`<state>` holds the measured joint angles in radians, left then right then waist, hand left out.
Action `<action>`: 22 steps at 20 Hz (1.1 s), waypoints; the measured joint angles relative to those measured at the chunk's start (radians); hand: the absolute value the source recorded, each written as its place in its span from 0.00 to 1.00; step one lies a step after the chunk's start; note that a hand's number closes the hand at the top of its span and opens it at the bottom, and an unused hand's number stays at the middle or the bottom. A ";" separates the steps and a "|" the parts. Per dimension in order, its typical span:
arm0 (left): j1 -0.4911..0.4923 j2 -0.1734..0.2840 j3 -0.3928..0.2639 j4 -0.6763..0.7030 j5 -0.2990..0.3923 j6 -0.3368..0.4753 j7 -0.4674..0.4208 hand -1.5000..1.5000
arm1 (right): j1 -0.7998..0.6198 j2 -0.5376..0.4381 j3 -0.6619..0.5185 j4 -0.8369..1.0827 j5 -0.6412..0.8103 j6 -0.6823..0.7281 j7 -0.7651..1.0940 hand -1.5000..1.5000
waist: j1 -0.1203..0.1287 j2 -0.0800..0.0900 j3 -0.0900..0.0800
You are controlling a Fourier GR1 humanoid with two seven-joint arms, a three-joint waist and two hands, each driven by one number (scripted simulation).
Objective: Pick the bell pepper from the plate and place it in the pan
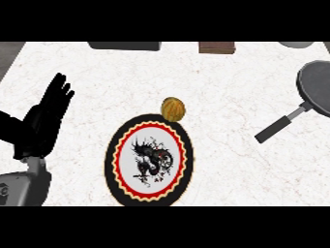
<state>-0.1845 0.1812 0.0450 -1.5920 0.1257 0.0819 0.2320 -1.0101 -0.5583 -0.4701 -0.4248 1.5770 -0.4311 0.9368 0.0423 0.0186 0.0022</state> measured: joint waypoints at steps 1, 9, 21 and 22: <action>-0.011 0.004 0.006 0.007 0.001 0.000 0.003 0.50 | 0.016 -0.006 -0.013 0.012 -0.016 -0.031 -0.027 1.00 | -0.003 0.000 0.000; -0.015 -0.006 0.005 0.016 0.004 -0.008 -0.007 0.50 | 0.096 -0.046 -0.102 0.138 -0.123 -0.199 -0.204 1.00 | 0.007 0.005 0.002; -0.030 -0.007 0.005 0.014 0.003 -0.012 0.004 0.50 | 0.177 -0.045 -0.281 0.225 -0.320 -0.265 -0.298 0.00 | 0.012 0.008 0.005; -0.022 -0.005 0.006 0.010 0.005 -0.016 0.003 0.50 | 0.184 -0.050 -0.294 0.221 -0.339 -0.271 -0.326 0.00 | 0.012 0.007 0.005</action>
<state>-0.2063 0.1764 0.0513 -1.5824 0.1309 0.0659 0.2349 -0.8260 -0.6079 -0.7645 -0.2039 1.2378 -0.7021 0.6109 0.0543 0.0258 0.0069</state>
